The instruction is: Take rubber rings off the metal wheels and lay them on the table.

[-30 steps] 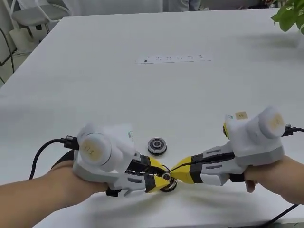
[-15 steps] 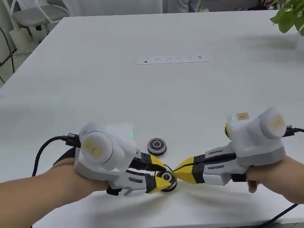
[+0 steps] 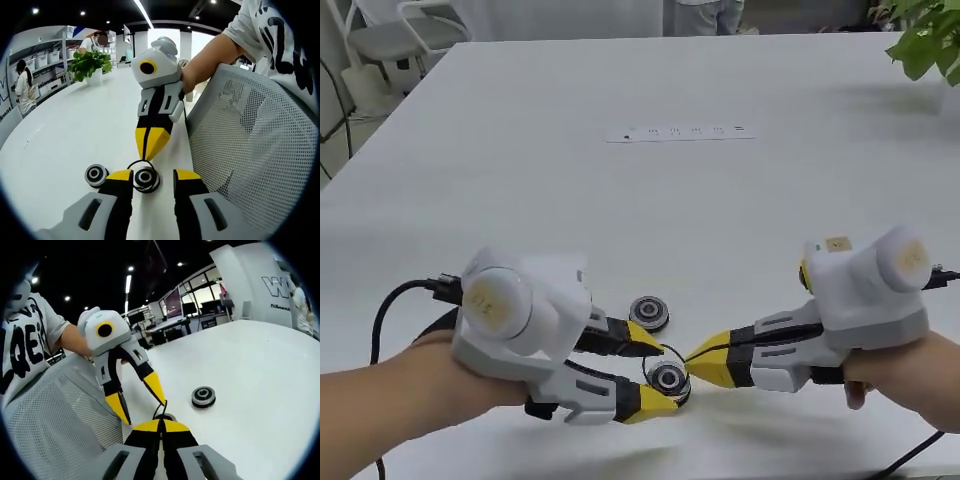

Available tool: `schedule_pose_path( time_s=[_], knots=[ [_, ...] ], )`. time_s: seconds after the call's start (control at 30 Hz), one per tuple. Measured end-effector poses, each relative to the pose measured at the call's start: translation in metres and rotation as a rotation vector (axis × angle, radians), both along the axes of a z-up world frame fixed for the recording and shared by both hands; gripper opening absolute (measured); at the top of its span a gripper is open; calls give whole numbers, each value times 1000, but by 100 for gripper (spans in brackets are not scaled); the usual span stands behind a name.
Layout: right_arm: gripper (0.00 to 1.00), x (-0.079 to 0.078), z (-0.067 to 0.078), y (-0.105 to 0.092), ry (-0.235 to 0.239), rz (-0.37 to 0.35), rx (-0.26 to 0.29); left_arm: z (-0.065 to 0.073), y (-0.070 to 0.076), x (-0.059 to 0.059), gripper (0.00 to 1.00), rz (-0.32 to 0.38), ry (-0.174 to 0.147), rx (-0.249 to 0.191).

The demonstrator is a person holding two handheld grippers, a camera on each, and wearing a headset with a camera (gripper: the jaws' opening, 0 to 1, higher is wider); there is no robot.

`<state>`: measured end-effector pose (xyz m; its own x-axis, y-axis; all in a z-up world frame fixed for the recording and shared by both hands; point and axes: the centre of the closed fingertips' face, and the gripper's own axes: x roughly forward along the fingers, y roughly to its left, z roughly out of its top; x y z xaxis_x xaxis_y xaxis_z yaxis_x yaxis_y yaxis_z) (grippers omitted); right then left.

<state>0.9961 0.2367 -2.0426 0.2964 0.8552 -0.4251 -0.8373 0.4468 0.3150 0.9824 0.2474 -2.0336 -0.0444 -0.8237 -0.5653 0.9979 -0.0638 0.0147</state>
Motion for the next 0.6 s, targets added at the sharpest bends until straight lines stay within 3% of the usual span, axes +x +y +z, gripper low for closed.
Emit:
schedule_pose_path(
  time_s=[0.6],
  knots=[
    [0,-6,18,9,-8,12,24,23,29,-2,47,41,-14,-38]
  ],
)
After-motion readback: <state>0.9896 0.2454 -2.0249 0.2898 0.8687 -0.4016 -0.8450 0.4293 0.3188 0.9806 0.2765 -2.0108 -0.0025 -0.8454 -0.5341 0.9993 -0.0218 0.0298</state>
